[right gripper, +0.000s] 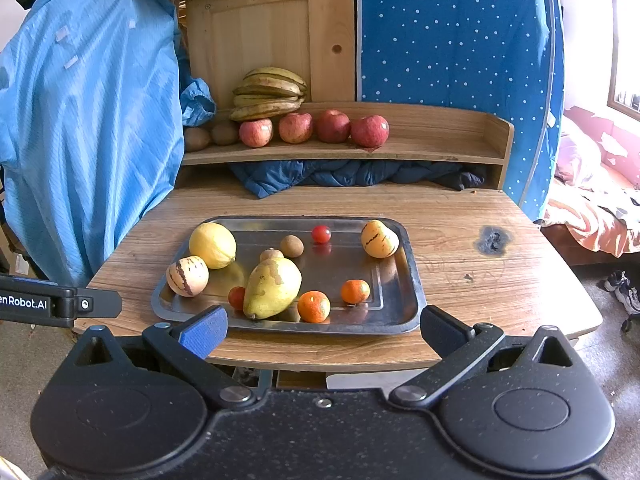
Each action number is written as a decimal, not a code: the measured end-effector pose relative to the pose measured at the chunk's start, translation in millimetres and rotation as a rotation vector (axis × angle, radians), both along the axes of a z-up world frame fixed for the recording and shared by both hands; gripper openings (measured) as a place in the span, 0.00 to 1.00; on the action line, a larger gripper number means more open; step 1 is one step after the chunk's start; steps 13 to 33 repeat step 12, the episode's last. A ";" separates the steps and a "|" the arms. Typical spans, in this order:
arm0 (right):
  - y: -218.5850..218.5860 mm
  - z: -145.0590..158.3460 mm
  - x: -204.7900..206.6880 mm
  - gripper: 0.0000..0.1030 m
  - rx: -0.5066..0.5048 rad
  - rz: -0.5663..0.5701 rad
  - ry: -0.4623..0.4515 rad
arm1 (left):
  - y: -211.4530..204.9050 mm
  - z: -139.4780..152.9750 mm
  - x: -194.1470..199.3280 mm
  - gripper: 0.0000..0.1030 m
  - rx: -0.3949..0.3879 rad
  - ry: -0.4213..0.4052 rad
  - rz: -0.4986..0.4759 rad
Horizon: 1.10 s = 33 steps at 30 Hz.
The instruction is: Organize fruits
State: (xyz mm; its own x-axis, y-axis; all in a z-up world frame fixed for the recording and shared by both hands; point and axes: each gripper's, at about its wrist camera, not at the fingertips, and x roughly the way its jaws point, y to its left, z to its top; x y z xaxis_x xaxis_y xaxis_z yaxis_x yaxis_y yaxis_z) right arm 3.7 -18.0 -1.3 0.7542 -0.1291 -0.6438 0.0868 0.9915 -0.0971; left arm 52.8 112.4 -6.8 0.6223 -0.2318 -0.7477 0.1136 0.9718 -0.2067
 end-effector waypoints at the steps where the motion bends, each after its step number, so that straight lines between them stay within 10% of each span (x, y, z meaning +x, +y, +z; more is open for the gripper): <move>1: 0.0 0.0 0.0 0.99 0.000 0.000 0.000 | 0.2 -0.3 0.4 0.99 -0.002 0.001 -0.001; 33: -0.7 -0.4 0.9 0.99 0.000 0.001 0.002 | -1.7 -1.6 0.1 0.99 -0.009 0.011 0.004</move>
